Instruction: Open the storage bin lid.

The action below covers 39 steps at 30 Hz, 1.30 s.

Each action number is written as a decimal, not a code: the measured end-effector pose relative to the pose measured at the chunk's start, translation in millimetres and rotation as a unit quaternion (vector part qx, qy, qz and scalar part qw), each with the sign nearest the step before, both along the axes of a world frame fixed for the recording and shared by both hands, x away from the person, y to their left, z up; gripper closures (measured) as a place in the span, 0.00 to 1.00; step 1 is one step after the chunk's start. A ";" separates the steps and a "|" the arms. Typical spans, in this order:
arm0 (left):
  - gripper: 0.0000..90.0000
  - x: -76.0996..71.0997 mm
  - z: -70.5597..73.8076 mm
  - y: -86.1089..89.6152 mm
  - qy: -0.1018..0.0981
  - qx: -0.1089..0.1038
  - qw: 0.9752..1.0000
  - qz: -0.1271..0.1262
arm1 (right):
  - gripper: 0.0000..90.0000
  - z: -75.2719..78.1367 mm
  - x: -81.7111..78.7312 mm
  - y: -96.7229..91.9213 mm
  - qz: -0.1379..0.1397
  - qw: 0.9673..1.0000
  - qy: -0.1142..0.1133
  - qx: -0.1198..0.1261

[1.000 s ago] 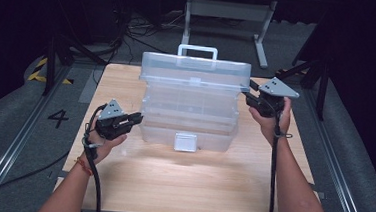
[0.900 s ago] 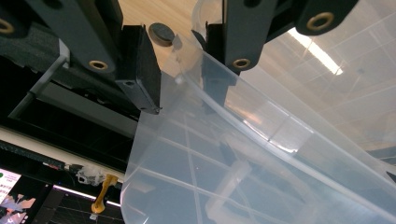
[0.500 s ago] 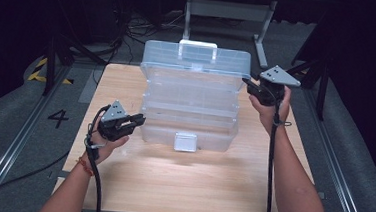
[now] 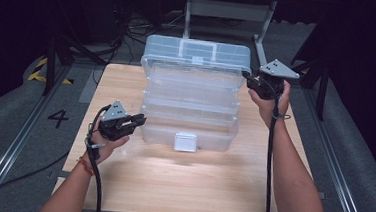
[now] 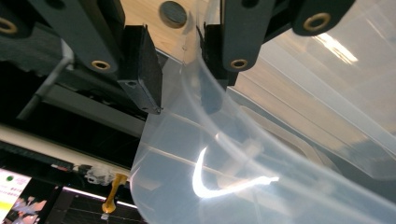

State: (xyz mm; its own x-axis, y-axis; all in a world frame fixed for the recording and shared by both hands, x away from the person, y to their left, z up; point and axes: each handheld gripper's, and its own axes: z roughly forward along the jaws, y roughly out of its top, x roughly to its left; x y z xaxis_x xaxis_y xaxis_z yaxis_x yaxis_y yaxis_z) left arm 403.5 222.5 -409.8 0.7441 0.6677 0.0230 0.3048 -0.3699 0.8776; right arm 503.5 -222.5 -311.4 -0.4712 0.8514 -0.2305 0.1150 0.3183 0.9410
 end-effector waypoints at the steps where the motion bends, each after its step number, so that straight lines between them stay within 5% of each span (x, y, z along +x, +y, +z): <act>1: 0.88 0.0 0.0 0.3 0.001 0.000 1.000 0.000 | 0.76 -0.8 1.6 1.3 -0.001 1.000 0.001 -0.011; 6: 0.88 0.1 -0.1 0.4 0.000 0.000 1.000 -0.001 | 0.76 -1.9 9.3 0.5 -0.004 1.000 0.011 0.008; 20: 0.88 2.9 -0.8 -0.5 -0.003 0.004 1.000 -0.006 | 0.77 -13.5 28.5 5.7 -0.020 0.999 0.040 -0.008; 39: 0.86 3.6 -1.6 0.2 -0.001 -0.001 1.000 -0.011 | 0.86 -10.5 56.2 -1.7 -0.005 0.996 0.076 0.041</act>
